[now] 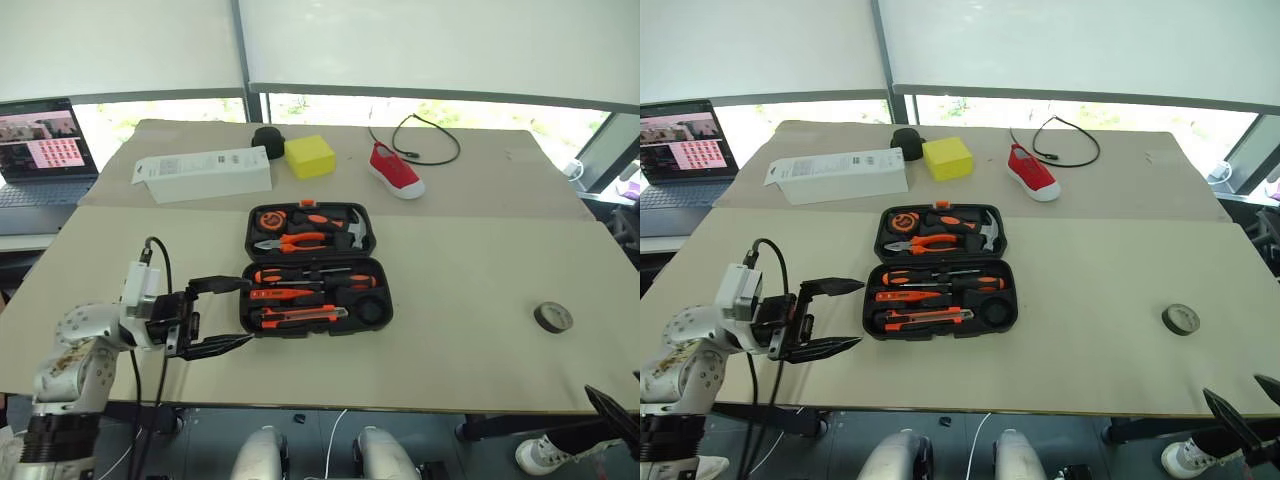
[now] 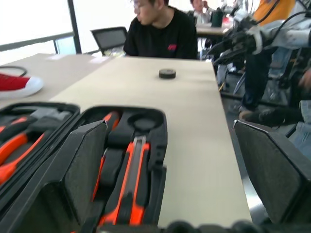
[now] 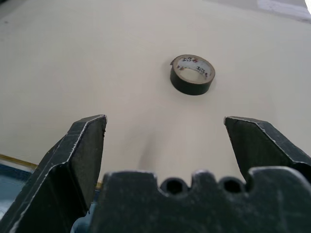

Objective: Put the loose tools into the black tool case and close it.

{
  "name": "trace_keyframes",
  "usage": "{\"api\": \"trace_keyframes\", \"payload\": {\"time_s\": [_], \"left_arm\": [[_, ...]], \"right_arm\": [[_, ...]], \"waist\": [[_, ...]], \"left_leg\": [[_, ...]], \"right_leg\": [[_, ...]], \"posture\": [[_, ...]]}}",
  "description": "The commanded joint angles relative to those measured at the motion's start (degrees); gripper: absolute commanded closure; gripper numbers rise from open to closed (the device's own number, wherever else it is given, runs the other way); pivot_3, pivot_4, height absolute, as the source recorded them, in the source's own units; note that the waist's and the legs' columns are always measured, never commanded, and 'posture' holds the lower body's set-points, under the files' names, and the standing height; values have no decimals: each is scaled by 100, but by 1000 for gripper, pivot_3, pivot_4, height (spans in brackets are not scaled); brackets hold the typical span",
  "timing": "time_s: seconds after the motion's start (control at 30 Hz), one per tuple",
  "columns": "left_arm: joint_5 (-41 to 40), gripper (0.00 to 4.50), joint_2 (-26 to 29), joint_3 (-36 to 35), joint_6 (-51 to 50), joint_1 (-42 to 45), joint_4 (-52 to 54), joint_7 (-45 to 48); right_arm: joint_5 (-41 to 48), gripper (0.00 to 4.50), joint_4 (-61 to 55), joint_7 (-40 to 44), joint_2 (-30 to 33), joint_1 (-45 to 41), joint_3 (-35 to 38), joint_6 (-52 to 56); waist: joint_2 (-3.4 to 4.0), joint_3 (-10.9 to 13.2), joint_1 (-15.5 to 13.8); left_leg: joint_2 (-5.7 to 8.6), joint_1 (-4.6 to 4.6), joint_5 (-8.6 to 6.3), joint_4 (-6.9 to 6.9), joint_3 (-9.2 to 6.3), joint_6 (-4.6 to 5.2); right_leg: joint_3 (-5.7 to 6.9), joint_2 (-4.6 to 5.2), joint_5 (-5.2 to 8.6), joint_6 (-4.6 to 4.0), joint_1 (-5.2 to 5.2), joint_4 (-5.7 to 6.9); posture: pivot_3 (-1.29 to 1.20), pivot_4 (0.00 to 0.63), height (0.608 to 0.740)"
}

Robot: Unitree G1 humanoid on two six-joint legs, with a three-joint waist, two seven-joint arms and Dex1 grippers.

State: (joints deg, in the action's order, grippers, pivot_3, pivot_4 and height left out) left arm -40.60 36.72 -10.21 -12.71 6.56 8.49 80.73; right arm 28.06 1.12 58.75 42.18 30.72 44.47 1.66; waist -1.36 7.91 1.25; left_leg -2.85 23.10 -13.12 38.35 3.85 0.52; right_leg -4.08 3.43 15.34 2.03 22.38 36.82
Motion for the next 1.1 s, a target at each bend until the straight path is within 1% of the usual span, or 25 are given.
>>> {"api": "trace_keyframes", "payload": {"time_s": [0.03,0.13,0.2,0.3,0.37,0.5,0.6,0.63,0.7,0.77,0.9,0.97,1.1], "left_arm": [[-172,18,-33,119,-251,15,455,-239],[-199,18,-104,277,-432,101,644,-404],[-181,18,-129,400,-534,206,730,-491],[-187,18,-167,491,-657,316,835,-654],[-166,18,-148,567,-788,351,936,-792],[-211,18,-221,595,-872,313,1155,-1037],[-256,0,-204,572,-925,218,1342,-1142],[-262,0,-183,546,-932,173,1388,-1175],[-275,0,-147,507,-928,124,1413,-1202],[-257,0,-123,494,-892,121,1382,-1193],[-248,0,-101,511,-855,185,1300,-1169],[-232,0,-101,546,-837,239,1262,-1145],[-186,0,-99,608,-803,292,1207,-1074]], "right_arm": [[-246,0,131,95,705,-511,-362,310],[-655,0,827,221,1505,-1523,-1213,735],[-1082,0,1514,349,1896,-2498,-2049,975],[-1658,0,2394,502,2102,-3502,-2915,840],[-2030,0,2986,540,2118,-4123,-3390,705],[-2417,0,3859,648,2087,-4966,-3956,693],[-2610,779,4165,672,2089,-5353,-4198,935],[-2594,1128,4158,733,2083,-5432,-4224,1093],[-2551,1798,4109,910,2071,-5488,-4264,1229],[-2564,2442,4055,918,2054,-5493,-4267,1195],[-2532,3566,3918,932,2026,-5497,-4226,1272],[-2528,3986,3870,911,2020,-5494,-4209,1266],[-2442,3986,3695,940,2026,-5394,-4121,1207]], "waist": [[-3,1,16],[-1,4,-16],[0,12,-17],[1,13,-60],[1,14,-76],[2,14,-65],[1,14,-46],[0,14,-44],[1,14,-46],[-1,15,-48],[-1,15,-43],[-1,15,-42],[-1,15,-43]], "left_leg": [[3,-1,0,-1,0,0],[6,-3,1,-6,-1,0],[8,-5,1,-8,4,1],[14,4,2,-7,16,2],[14,9,1,-9,15,2],[23,23,-2,-12,18,6],[23,24,-3,-12,17,7],[23,22,-3,-12,16,7],[22,18,-4,-12,16,7],[21,16,-3,-12,15,7],[21,13,-3,-12,17,7],[21,12,-4,-12,17,7],[20,12,-3,-12,18,7]], "right_leg": [[1,-5,-3,5,0,-1],[5,-13,-5,10,1,-1],[7,-14,-6,10,-1,-2],[11,-13,-8,13,3,-5],[17,-14,-5,14,7,-6],[11,-4,-2,22,20,-9],[12,-4,-2,23,18,-12],[12,-3,-2,23,18,-11],[12,-4,-2,23,13,-10],[15,-5,-2,23,10,-9],[15,-5,-2,23,8,-9],[15,-6,-2,23,8,-8],[15,-6,-2,23,8,-8]], "posture": [[0,150,740],[0,150,740],[0,150,740],[0,150,740],[0,150,740],[0,150,740],[0,150,740],[0,150,740],[0,150,740],[0,150,740],[0,150,740],[0,150,740],[0,150,740]]}}
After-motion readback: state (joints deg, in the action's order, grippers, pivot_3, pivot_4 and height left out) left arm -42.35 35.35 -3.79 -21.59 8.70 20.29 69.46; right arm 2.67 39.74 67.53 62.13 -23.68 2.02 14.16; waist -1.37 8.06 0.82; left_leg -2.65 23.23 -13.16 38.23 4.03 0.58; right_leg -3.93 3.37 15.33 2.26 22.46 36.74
